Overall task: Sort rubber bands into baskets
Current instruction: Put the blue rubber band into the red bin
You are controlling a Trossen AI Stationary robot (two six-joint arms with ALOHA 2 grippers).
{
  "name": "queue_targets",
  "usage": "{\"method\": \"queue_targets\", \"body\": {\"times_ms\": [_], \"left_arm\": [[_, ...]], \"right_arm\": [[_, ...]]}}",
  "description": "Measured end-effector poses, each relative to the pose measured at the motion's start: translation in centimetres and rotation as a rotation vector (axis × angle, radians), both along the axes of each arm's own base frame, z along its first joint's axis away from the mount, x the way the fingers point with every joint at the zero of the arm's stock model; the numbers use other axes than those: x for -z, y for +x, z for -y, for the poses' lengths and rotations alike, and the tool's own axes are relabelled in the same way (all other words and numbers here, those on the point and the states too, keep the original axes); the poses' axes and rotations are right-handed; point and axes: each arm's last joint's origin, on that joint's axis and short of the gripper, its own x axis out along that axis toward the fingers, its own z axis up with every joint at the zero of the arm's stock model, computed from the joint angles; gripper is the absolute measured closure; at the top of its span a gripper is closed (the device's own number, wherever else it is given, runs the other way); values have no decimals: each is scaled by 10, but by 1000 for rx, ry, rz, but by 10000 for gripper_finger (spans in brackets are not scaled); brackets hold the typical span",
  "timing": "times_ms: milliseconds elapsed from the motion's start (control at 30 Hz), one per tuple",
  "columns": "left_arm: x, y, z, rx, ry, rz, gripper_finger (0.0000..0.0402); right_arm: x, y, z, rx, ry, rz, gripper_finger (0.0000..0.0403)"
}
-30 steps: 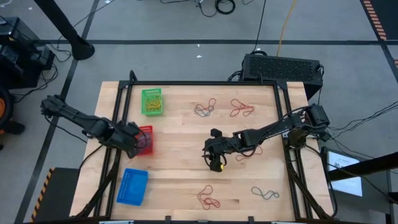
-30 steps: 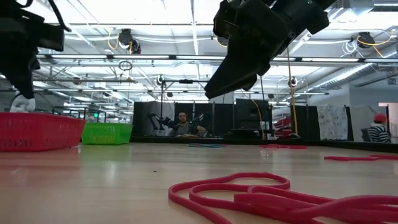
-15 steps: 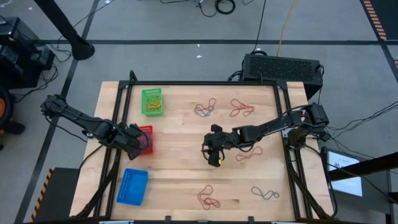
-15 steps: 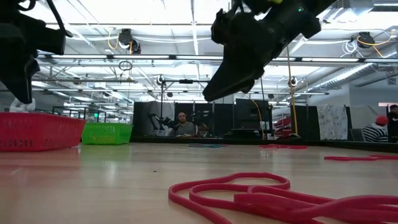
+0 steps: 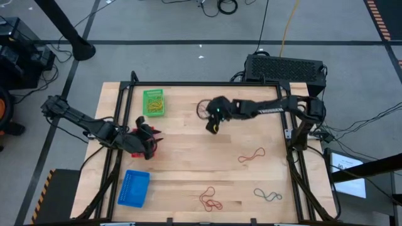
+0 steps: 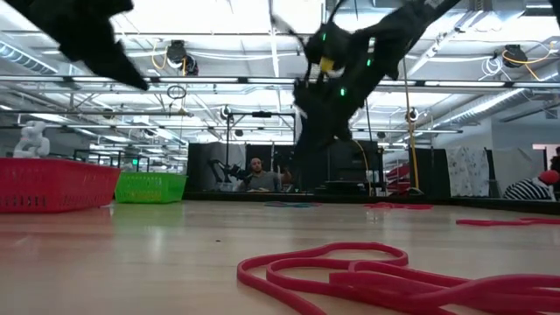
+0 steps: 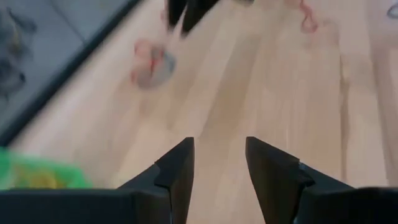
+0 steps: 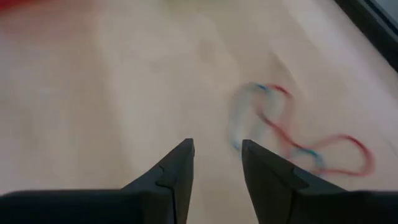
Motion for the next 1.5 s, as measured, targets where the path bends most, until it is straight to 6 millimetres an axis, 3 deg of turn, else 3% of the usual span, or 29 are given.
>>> {"method": "queue_targets", "body": {"times_ms": [200, 367, 500, 600, 800, 967, 1133, 1233, 1367, 1500], "left_arm": [[5, 16, 5, 57, 133, 136, 249], [21, 20, 3, 83, 184, 200, 249], [22, 21, -1, 68, 203, 201, 249], [19, 23, -4, 92, 201, 218, 249], [12, 30, -11, 192, 200, 274, 249], [12, 32, -17, 206, 200, 269, 249], [12, 33, -21, 208, 190, 266, 249], [13, 33, -22, 209, 190, 258, 249], [14, 33, -21, 234, 150, 257, 249], [15, 32, -18, 267, 109, 260, 249]], "right_arm": [[18, -9, 32, -152, 54, -70, 275], [26, -11, 42, -268, 4, -93, 276], [26, -8, 43, -331, -39, -75, 285], [29, -4, 45, -334, -64, -44, 297], [56, 5, 52, -300, -52, -47, 315], [72, 11, 66, -188, -25, -109, 315], [87, 22, 74, -194, 49, -212, 318], [84, 26, 72, -190, 30, -285, 337], [72, 25, 68, -196, 18, -314, 391], [53, 22, 59, -192, 4, -305, 400]]}}
